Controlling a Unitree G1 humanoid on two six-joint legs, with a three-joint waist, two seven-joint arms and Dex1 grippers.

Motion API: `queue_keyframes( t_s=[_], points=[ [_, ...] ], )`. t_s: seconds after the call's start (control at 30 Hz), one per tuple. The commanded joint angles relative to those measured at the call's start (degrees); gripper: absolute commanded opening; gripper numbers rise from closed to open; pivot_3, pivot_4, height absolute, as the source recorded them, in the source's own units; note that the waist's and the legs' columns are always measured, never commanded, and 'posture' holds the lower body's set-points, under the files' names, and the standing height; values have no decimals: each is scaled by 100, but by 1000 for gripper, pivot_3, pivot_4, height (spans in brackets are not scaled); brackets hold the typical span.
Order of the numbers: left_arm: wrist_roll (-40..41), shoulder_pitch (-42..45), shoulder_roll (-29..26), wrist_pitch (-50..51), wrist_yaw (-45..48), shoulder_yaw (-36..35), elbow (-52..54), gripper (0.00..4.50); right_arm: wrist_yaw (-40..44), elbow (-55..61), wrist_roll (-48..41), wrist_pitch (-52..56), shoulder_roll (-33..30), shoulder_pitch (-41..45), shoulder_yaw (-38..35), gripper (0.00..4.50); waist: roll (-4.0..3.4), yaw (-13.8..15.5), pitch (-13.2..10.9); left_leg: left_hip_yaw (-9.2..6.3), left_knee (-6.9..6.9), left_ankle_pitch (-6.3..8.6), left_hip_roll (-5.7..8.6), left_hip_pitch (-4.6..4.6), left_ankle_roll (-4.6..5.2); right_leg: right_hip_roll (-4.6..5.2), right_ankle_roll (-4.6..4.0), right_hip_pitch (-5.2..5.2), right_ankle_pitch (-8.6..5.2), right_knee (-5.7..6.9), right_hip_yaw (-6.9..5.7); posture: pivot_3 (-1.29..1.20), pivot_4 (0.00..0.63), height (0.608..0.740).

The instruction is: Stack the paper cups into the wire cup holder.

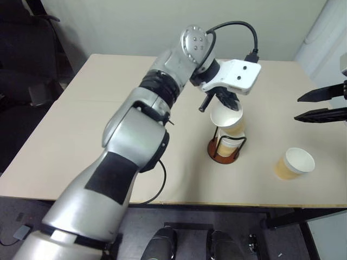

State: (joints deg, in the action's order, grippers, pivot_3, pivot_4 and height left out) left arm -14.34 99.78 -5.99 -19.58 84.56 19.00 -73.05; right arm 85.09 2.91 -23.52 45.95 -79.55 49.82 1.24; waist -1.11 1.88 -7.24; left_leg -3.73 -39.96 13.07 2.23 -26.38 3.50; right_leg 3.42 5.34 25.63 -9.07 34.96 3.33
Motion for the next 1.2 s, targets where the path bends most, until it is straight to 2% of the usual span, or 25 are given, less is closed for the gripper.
queue_keyframes(
  t_s=[0.03,0.9,1.03,1.2],
  points=[
    [-57,59,33,-61,-66,-20,47,26,-54,116,-139,86,-54,106,-271,2671,0,0,0,0,-1,0,1,0,0,0,-2,-1,1,-1,0,0,150,740],
    [-456,-67,123,-209,-423,154,-33,26,-235,162,-420,191,-49,134,-374,2671,0,0,0,0,-6,0,2,1,-1,-1,-6,-2,4,-1,3,0,150,740],
    [-457,-69,153,-216,-445,126,-46,1270,-242,173,-425,185,-62,124,-366,2671,0,0,0,0,-5,0,2,0,-1,-1,-4,-2,4,-1,3,0,150,740],
    [-425,-48,176,-214,-450,87,-40,3134,-244,160,-405,153,-94,113,-356,2671,0,1,0,0,-6,0,2,0,-1,-1,-4,-2,4,-2,2,0,150,740]
  ],
)
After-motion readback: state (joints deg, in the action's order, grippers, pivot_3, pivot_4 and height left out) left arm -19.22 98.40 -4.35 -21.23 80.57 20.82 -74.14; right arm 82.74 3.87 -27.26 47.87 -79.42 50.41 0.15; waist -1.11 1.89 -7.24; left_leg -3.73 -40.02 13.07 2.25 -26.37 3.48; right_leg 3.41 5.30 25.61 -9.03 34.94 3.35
